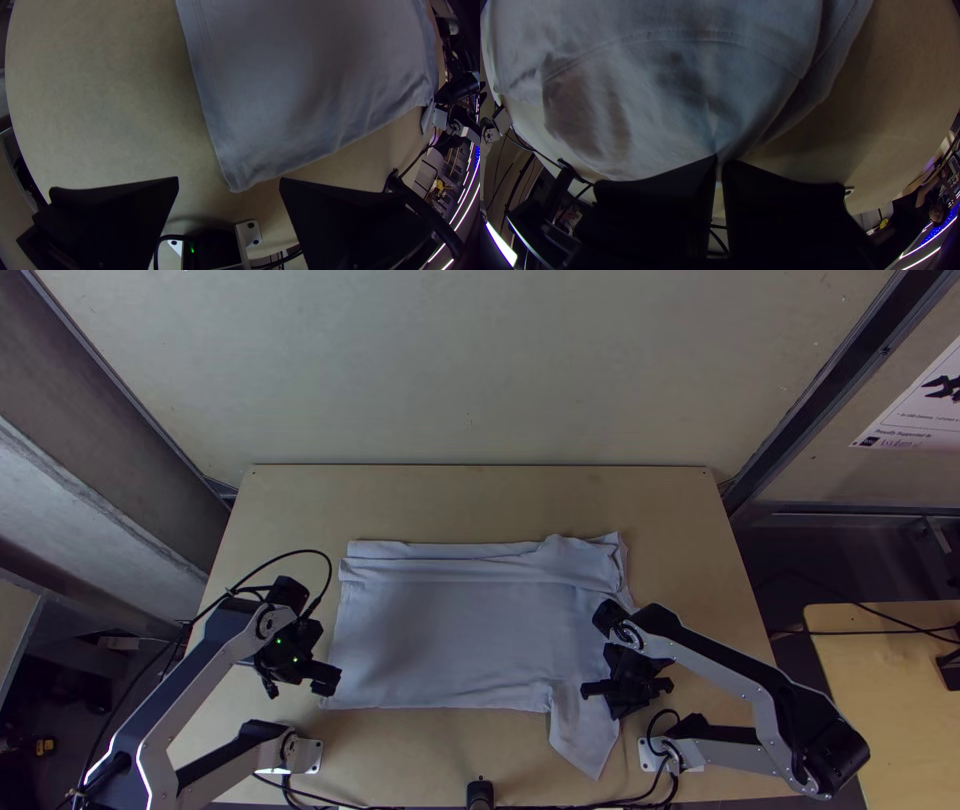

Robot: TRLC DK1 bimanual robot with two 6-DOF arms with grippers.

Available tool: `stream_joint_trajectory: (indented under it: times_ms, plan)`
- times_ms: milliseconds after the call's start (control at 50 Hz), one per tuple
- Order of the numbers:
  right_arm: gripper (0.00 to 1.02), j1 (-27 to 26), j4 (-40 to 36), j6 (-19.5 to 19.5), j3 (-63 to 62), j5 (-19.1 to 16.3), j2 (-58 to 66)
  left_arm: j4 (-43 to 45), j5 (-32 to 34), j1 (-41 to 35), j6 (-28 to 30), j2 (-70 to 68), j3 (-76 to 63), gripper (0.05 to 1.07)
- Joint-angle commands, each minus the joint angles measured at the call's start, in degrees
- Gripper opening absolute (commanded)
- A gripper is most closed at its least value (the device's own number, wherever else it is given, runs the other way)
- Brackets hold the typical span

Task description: Fold the t-shirt

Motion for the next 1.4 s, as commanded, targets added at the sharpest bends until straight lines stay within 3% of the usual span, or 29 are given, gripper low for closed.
stream_joint_trajectory:
  times_ms: [0, 440, 760, 840, 1000, 1040, 1380]
  plan:
    - [0.03, 0.38, 3.05, -0.08, -0.15, 1.07, 0.34, -0.11, -0.67, -1.55, 0.78, 4.41, -1.12, 1.02]
    - [0.03, -0.5, 3.22, -0.25, 0.03, 1.16, -0.36, 1.21, -7.61, -8.14, -3.18, 16.36, -1.21, 1.01]
    - [0.03, -2.26, 3.4, -1.66, 1.17, 1.42, 0.17, 2.26, -7.87, -15.26, -8.98, 20.4, -1.03, 1.0]
    - [0.03, -3.23, 3.4, -2.1, 1.43, 1.51, 0.25, 3.05, -7.96, -16.93, -10.12, 21.37, -0.86, 0.85]
    - [0.03, -3.67, 3.58, -2.45, 1.61, 1.6, 0.78, 4.2, -8.14, -20.09, -10.03, 21.2, -0.77, 0.3]
    - [0.03, -3.67, 3.58, -2.45, 1.7, 1.6, 0.78, 5.95, -8.14, -20.27, -9.5, 19.88, -0.51, 0.1]
    - [0.03, -6.65, -0.03, -3.15, 5.21, 1.68, -4.14, 9.03, -7.26, -12.97, -5.2, 13.55, 4.85, 0.08]
